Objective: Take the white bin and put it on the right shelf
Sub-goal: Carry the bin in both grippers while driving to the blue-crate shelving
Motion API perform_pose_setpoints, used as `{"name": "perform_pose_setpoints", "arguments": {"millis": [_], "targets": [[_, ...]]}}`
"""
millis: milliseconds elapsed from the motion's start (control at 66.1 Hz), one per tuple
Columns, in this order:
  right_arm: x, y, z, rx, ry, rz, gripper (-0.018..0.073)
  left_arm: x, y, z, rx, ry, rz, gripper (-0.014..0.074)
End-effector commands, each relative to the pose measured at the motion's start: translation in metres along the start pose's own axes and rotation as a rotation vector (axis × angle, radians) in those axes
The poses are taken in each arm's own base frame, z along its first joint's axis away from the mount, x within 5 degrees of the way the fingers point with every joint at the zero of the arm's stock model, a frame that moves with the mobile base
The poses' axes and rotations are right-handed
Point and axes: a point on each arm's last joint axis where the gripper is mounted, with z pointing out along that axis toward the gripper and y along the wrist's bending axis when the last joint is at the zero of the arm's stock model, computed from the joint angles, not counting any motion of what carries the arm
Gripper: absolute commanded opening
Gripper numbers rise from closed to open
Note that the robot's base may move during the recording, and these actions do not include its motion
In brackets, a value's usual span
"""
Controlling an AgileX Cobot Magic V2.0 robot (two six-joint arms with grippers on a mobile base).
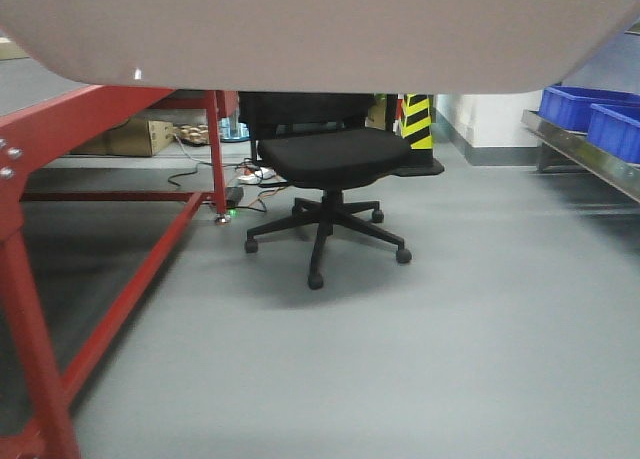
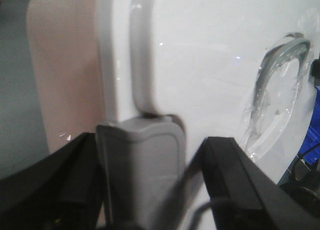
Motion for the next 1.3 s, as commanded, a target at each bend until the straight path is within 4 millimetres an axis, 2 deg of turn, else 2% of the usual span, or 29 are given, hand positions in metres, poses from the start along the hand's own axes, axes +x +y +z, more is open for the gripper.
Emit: {"name": "perform_pose_setpoints", "arguments": {"millis": [0, 1285], "targets": [[-0.0105, 0.0251, -0.0083, -0.184, -0.078, 0.017, 0.0438, -0.0137, -0.0288, -0.0091, 0.209, -0.105, -0.018, 0.0274], [-0.0106, 0.0250, -0.0083, -0.183, -0.079, 0.017, 0.0438, -0.0137, -0.0288, -0.0091, 0.209, -0.105, -0.018, 0.0274]]}}
